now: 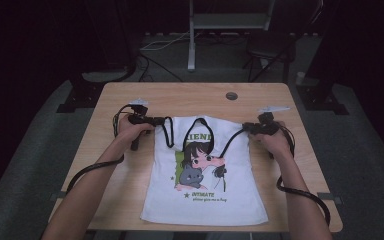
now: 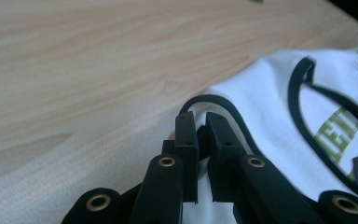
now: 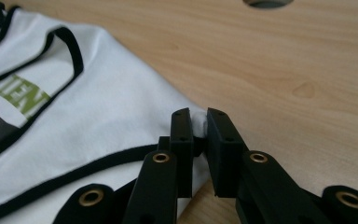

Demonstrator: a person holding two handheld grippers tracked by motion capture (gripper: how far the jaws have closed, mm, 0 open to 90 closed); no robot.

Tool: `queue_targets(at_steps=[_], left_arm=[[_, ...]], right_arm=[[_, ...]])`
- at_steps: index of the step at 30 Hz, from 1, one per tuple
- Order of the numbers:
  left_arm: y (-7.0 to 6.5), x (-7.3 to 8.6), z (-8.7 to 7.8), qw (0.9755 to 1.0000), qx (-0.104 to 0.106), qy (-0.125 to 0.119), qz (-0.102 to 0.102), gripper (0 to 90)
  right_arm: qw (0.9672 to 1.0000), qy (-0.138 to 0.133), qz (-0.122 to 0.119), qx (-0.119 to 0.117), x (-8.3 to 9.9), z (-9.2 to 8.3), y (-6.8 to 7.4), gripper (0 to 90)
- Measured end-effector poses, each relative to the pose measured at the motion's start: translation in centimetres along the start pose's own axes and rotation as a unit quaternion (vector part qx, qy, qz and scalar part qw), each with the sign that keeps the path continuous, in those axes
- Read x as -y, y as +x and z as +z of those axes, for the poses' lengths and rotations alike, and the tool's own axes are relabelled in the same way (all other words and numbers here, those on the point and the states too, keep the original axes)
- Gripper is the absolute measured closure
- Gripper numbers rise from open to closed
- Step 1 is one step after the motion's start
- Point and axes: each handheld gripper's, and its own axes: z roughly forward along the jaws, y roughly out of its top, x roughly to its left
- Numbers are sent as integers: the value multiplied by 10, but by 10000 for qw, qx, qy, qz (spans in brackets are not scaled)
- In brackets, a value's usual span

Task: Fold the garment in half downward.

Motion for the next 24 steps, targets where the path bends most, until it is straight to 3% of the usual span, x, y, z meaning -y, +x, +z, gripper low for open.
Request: queue_targets(at_steps=[5,14,24], left_arm=[[-6,-8,-9,9998,60,-161,138,848],[-19,-17,-27,9979,202,-423,455,848],[-41,-25,-51,9934,377,-667,858,847]], right_arm=[[9993,-335,101,-117,-4,-11,0,821],[9970,-705,-3,-318,-8,-29,8,820],[9893,-1230,-121,-777,-3,-61,13,816]])
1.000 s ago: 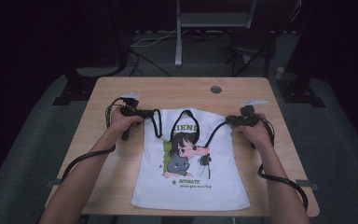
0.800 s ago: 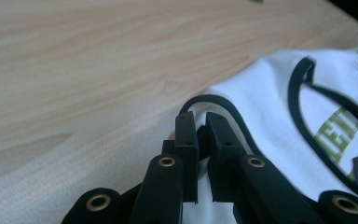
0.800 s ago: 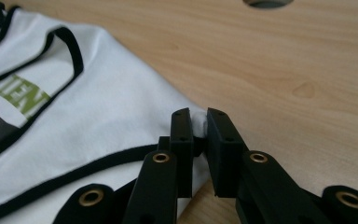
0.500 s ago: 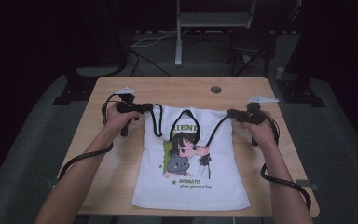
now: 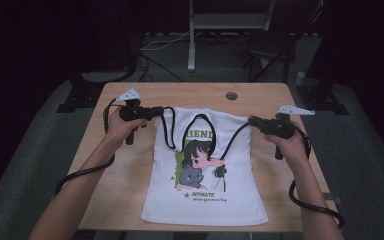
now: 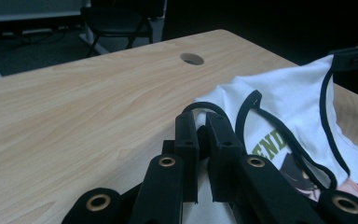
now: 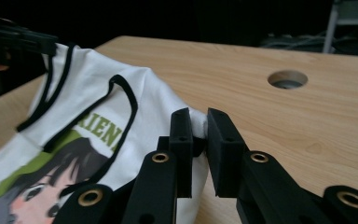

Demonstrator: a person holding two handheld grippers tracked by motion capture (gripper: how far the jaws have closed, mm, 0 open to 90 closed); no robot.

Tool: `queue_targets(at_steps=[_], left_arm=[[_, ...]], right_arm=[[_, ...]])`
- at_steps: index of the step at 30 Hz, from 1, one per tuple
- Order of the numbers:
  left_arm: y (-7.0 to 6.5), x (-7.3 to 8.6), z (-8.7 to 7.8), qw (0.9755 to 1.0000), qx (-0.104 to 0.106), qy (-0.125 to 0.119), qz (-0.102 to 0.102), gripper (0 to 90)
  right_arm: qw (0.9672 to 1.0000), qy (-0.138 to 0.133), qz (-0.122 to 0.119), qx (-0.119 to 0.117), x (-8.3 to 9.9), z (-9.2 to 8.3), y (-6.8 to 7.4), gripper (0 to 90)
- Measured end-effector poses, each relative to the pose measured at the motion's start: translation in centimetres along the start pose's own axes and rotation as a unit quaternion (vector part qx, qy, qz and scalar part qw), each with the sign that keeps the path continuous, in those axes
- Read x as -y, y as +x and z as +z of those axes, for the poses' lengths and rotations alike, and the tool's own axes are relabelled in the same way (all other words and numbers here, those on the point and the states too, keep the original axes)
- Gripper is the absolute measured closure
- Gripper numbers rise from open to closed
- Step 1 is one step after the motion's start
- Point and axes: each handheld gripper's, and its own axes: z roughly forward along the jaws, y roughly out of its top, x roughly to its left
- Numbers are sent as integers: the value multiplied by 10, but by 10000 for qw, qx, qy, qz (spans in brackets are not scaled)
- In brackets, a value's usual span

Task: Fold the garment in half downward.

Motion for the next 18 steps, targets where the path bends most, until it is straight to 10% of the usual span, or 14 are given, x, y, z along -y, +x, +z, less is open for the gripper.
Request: queue_targets(at_steps=[18], left_arm=[[-35,3,-38,9985,258,-250,422,845]], right_arm=[[9978,-321,-327,-472,-3,-39,22,806]])
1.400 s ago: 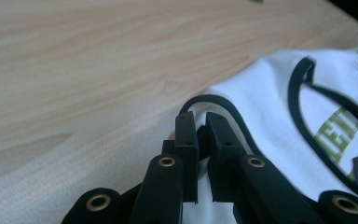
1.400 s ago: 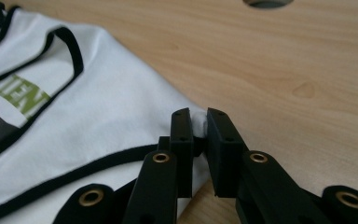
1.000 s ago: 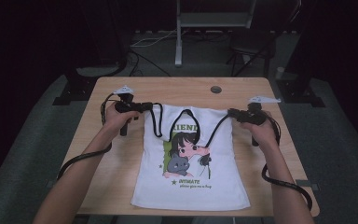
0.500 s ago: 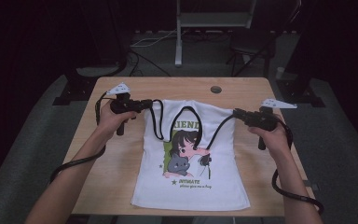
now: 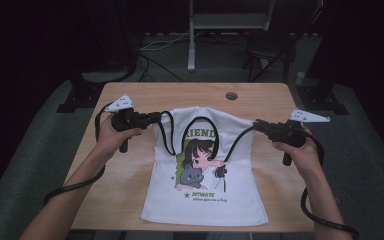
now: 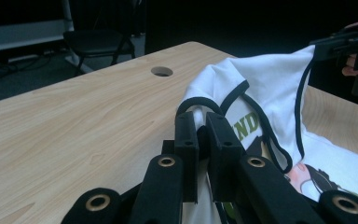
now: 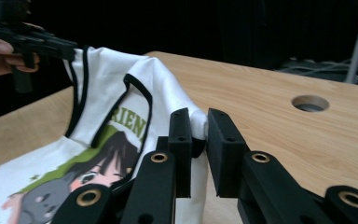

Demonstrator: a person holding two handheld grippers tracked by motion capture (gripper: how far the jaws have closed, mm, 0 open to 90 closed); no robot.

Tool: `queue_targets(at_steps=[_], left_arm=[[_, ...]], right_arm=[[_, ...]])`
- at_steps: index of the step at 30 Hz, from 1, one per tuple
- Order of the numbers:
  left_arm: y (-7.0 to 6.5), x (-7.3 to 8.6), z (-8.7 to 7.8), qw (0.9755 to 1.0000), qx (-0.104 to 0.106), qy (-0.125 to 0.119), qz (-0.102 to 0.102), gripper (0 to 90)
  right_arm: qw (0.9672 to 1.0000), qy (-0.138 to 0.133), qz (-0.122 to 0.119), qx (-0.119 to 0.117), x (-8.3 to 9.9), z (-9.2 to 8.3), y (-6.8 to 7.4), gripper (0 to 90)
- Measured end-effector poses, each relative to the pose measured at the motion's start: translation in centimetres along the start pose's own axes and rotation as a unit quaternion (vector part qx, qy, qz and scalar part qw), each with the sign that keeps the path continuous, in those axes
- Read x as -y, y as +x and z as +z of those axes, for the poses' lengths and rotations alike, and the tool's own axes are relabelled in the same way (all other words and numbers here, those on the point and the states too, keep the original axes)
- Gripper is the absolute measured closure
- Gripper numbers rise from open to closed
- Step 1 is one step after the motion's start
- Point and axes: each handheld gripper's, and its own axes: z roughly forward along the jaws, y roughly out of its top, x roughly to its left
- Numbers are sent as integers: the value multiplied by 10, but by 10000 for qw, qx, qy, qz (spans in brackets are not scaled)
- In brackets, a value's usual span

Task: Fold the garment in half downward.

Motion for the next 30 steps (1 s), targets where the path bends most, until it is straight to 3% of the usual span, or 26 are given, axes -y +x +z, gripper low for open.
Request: queue_targets(at_steps=[11,20,27,30], left_arm=[[-18,10,-18,9996,174,-62,192,842],[-32,29,-31,9989,396,-7,242,839],[-48,47,-43,9970,661,223,332,824],[-53,59,-47,9950,734,531,420,720]], right_arm=[[9989,-253,-123,-378,8,-20,14,798],[9968,-172,-337,-701,21,-33,23,793],[9916,50,-588,-1154,36,-43,33,780],[9855,438,-822,-1421,48,-49,40,721]])
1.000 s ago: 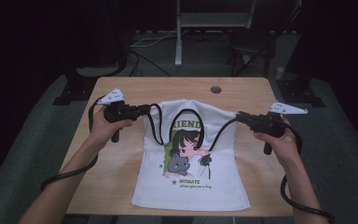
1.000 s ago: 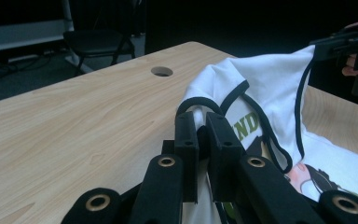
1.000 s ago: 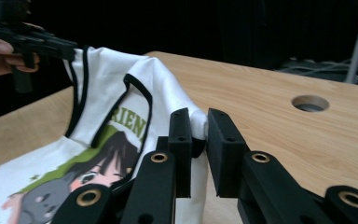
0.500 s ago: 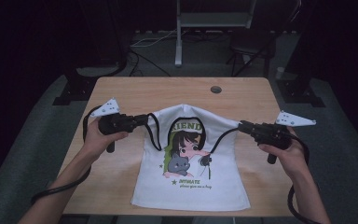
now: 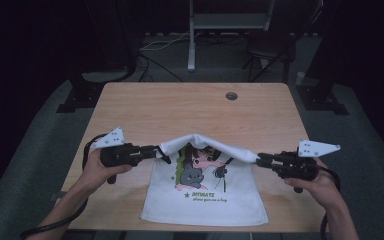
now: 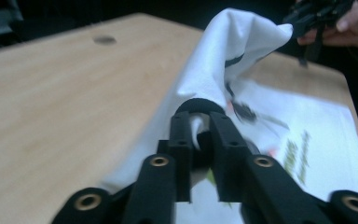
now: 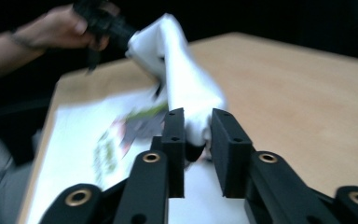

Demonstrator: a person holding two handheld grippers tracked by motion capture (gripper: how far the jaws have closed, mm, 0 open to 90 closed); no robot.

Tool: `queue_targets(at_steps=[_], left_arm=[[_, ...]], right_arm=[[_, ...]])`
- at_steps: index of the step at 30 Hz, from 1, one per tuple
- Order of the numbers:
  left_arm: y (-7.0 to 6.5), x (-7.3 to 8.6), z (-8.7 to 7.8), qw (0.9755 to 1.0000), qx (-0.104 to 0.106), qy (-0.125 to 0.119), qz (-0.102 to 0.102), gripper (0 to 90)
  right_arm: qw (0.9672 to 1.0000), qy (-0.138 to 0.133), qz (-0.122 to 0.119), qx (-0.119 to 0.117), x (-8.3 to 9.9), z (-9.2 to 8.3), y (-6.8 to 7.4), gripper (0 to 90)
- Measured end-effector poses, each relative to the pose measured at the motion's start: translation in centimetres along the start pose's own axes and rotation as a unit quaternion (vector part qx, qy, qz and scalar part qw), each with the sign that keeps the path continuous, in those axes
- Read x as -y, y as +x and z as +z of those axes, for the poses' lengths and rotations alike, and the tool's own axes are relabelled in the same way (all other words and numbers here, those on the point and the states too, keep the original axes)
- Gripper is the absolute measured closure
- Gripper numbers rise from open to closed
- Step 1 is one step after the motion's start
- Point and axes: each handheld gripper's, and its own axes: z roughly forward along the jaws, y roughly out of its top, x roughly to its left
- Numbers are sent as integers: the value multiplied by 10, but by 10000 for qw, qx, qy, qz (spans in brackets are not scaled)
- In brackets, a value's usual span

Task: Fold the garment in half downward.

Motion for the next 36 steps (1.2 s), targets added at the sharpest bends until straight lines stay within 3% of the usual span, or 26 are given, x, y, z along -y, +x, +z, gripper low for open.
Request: queue_targets(at_steps=[3,5,9,11,12,16,18,22,26,30,36], left_arm=[[-6,12,-6,9997,-171,179,54,553],[-9,18,-9,9994,-300,159,42,467],[-16,25,-5,9981,-422,300,323,404],[-19,26,3,9929,-673,620,758,403],[-19,27,7,9909,-744,707,876,403],[-17,28,22,9859,-851,908,1121,404],[-16,27,27,9857,-820,914,1150,404],[-13,28,30,9902,-692,765,943,404],[-10,27,29,9916,-737,655,837,399],[-11,27,30,9916,-789,680,765,354],[-12,27,36,9899,-828,784,838,355]], right_arm=[[9985,484,-237,-120,9,-3,10,661],[9972,693,-262,-49,13,-5,16,623],[9970,674,-337,172,15,-5,21,568],[9963,674,-367,396,14,1,23,530],[9956,715,-397,467,14,5,24,526],[9915,1000,-520,644,18,24,23,510],[9900,1112,-528,690,22,32,22,508],[9895,1156,-500,707,26,39,23,504],[9898,1112,-460,758,27,40,24,491],[9888,1063,-410,964,28,41,24,448],[9872,1041,-343,1160,29,43,26,420]])
